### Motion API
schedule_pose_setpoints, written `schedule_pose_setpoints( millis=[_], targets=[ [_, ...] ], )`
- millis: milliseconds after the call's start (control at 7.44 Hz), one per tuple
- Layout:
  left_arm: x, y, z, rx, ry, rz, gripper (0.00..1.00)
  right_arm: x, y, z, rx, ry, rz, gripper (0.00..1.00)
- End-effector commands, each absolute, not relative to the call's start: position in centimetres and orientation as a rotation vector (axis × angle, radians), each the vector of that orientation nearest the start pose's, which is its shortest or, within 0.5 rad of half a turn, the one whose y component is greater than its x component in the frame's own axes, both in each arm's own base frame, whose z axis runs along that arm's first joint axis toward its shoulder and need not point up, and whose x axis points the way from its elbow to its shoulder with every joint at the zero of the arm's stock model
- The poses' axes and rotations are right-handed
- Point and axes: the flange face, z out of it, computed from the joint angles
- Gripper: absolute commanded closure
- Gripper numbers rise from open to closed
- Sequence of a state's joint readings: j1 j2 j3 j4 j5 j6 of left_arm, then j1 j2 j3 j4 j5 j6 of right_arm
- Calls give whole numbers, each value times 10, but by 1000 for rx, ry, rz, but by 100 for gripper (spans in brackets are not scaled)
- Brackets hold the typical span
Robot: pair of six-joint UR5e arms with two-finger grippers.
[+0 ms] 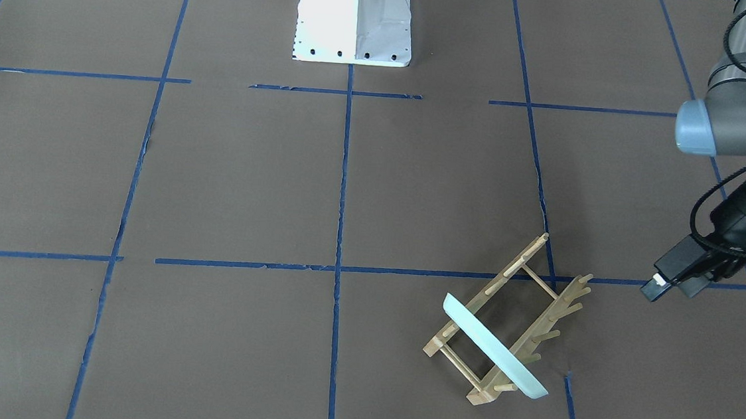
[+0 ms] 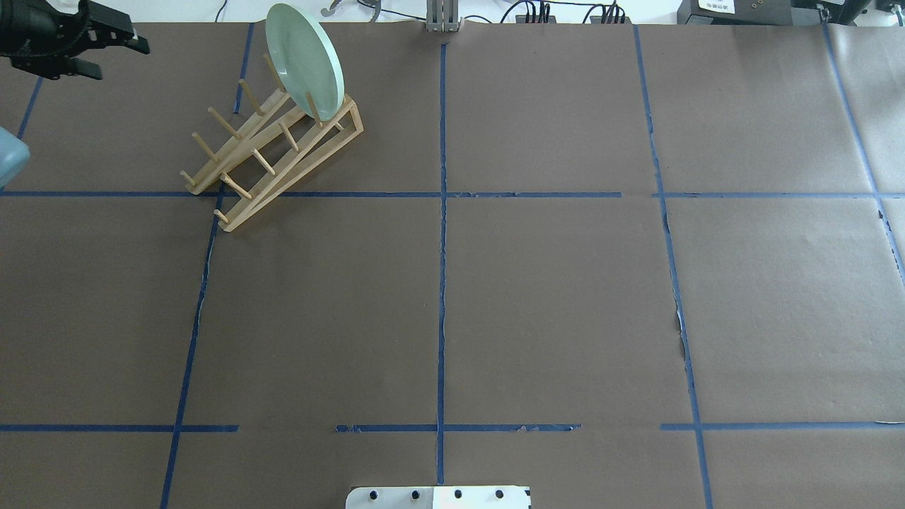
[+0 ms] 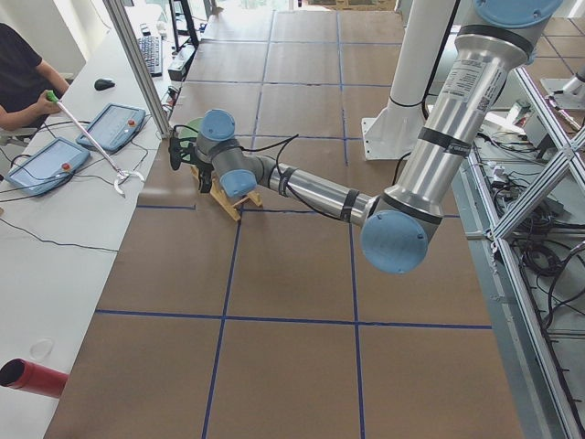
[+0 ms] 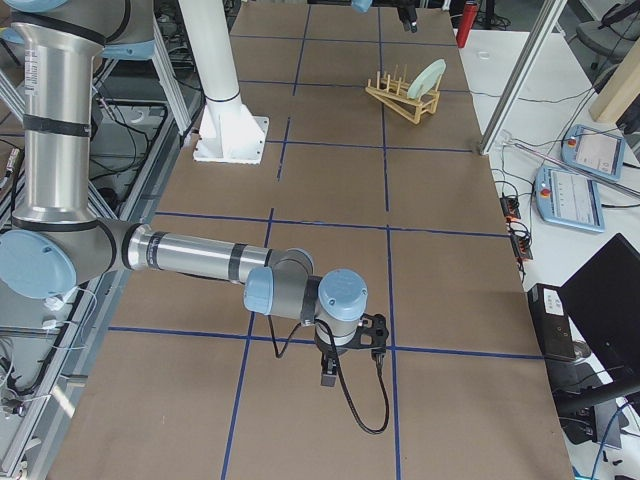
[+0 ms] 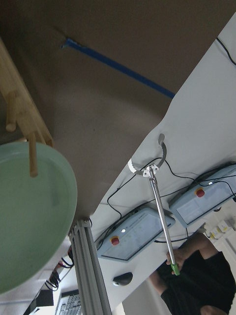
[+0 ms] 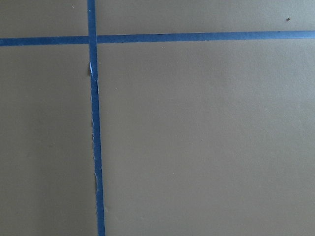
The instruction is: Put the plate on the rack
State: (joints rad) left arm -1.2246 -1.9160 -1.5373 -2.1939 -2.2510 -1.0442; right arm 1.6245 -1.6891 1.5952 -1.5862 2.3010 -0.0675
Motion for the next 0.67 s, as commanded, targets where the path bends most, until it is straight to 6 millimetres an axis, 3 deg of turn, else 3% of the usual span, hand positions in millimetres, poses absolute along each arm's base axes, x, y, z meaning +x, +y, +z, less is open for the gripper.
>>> schedule_pose_setpoints(
  millis=[0, 134, 269, 403, 538],
  targets=[
    [62, -597, 465, 280, 823, -13, 0, 90, -427, 706, -60, -734, 27, 0],
    [5, -577, 503, 287, 760, 58, 0, 90, -427, 707, -61, -734, 27, 0],
    [-68, -530, 558, 281, 722, 72, 0, 90, -427, 707, -61, -734, 27, 0],
    [-111, -485, 609, 203, 742, 54, 0, 90, -427, 707, -61, -734, 27, 0],
    [-141, -456, 642, 151, 744, 49, 0, 90, -427, 706, -60, -734, 27, 0]
  ],
)
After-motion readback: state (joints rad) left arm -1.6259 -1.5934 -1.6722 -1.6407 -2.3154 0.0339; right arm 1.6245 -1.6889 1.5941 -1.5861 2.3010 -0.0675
